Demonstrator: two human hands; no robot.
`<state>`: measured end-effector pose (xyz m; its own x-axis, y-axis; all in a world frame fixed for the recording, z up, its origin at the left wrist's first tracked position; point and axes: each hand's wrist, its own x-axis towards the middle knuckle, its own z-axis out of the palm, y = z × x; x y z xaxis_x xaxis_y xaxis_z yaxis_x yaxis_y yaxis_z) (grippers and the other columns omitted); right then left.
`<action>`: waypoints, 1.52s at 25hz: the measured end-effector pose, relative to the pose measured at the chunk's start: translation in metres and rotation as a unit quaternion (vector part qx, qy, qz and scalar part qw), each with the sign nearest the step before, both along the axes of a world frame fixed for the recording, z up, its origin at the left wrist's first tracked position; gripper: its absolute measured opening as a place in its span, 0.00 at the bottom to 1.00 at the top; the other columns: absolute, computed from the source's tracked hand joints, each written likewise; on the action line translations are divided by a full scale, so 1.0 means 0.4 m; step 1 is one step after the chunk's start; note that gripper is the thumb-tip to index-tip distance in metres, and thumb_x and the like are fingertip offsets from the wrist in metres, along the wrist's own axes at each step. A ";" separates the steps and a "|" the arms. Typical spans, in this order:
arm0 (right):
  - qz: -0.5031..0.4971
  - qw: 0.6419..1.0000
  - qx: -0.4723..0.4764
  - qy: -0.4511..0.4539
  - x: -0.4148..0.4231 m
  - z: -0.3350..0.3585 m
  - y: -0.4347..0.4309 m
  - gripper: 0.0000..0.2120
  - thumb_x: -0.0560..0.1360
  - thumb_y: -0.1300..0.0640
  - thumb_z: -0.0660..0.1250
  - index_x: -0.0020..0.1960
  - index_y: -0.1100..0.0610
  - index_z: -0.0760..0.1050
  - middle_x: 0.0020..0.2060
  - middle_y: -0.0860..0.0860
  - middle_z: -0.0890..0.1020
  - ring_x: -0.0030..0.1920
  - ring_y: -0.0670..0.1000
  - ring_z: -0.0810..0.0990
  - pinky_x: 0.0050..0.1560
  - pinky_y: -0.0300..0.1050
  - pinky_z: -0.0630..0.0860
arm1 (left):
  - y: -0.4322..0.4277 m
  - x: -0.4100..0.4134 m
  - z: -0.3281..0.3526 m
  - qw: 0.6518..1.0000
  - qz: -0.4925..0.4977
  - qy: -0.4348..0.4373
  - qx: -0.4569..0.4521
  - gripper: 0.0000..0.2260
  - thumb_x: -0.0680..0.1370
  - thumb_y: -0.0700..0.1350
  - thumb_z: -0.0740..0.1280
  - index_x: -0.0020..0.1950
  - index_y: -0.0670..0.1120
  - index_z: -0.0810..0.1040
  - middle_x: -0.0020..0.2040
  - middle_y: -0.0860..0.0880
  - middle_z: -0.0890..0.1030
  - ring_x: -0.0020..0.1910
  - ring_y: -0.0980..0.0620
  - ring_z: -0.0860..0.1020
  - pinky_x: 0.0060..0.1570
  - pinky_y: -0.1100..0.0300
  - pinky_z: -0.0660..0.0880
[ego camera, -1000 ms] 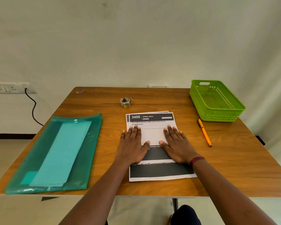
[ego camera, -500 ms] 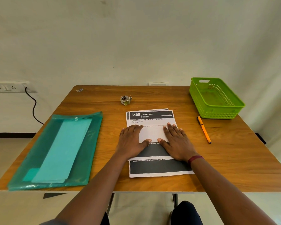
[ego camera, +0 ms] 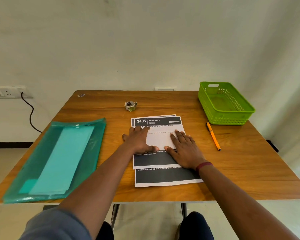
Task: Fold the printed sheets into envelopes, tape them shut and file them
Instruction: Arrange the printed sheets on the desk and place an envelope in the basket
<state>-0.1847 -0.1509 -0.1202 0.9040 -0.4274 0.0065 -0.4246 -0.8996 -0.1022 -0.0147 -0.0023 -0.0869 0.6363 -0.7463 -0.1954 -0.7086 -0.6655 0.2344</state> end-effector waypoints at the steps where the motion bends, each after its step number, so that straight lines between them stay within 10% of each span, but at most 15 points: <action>1: 0.002 1.000 0.001 0.001 0.002 0.003 -0.003 0.37 0.78 0.31 0.43 0.79 0.52 0.49 0.79 0.54 0.51 0.79 0.55 0.48 0.76 0.55 0.46 | 0.000 0.003 -0.001 1.000 -0.001 0.003 0.002 0.48 0.66 0.71 0.70 0.78 0.55 0.52 0.78 0.45 0.57 0.76 0.39 0.54 0.69 0.32 0.58; 18: -0.001 0.990 -0.029 -0.139 0.009 0.067 -0.019 0.40 0.69 0.37 0.71 0.76 0.47 0.61 0.66 0.55 0.68 0.67 0.56 0.64 0.64 0.55 0.66 | 0.059 -0.039 -0.004 0.986 -0.016 -0.136 -0.096 0.45 0.65 0.75 0.65 0.75 0.55 0.58 0.73 0.46 0.61 0.72 0.43 0.59 0.69 0.35 0.58; 31: 0.047 0.954 0.005 -0.297 -0.056 0.131 0.006 0.08 0.74 0.58 0.72 0.53 0.58 0.83 0.42 0.54 0.79 0.42 0.55 0.76 0.37 0.53 0.74 | 0.140 -0.068 0.017 0.892 -0.037 -0.259 -0.368 0.09 0.76 0.48 0.71 0.52 0.45 0.82 0.48 0.45 0.78 0.49 0.46 0.76 0.48 0.48 0.73; 38: 0.051 0.961 0.045 -0.268 -0.086 0.100 0.023 0.06 0.74 0.59 0.72 0.51 0.55 0.82 0.47 0.52 0.81 0.44 0.50 0.79 0.37 0.43 0.76 | 0.165 -0.081 -0.015 0.914 -0.073 -0.178 -0.357 0.06 0.72 0.40 0.75 0.47 0.46 0.82 0.50 0.47 0.78 0.51 0.48 0.76 0.49 0.50 0.74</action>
<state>-0.2190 -0.1416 -0.0804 0.8187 -0.3573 0.4496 -0.1995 -0.9111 -0.3607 -0.0472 0.0639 -0.0927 0.4488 -0.6850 0.5739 -0.8933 -0.3259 0.3096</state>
